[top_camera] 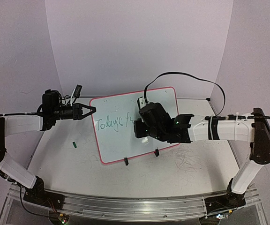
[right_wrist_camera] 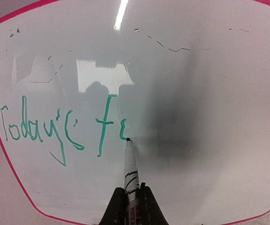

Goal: Write a sentence on the whiteboard

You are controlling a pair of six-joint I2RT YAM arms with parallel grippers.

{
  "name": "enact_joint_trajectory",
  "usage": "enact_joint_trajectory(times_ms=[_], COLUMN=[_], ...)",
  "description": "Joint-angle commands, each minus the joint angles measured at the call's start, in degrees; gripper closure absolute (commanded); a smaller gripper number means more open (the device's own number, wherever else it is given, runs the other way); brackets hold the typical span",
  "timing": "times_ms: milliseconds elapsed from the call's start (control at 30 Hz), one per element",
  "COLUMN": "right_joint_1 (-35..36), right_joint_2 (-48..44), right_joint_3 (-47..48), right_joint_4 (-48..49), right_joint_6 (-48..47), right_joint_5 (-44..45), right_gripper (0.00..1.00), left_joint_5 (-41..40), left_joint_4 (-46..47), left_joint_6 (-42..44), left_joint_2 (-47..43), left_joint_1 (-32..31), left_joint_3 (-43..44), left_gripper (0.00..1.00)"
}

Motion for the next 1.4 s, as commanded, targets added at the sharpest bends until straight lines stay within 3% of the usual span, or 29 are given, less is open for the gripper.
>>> enact_joint_trajectory(times_ms=[0,1367], right_joint_1=[-0.91,-1.89], right_joint_2=[-0.27,-0.87], right_joint_3=[1.69,0.07], right_joint_4=[-1.19,1.46], right_joint_6=[0.77,0.73], right_joint_5=[3.39,0.39], right_gripper=[1.0,1.0], left_joint_5=[-3.17,-3.26], left_joint_4=[-2.38,-2.68], left_joint_6=[2.21,2.55], left_joint_2=[-0.48,-0.4], left_joint_1=[-0.48,-0.7], left_joint_3=[1.68,1.82], left_gripper=[1.0,1.0])
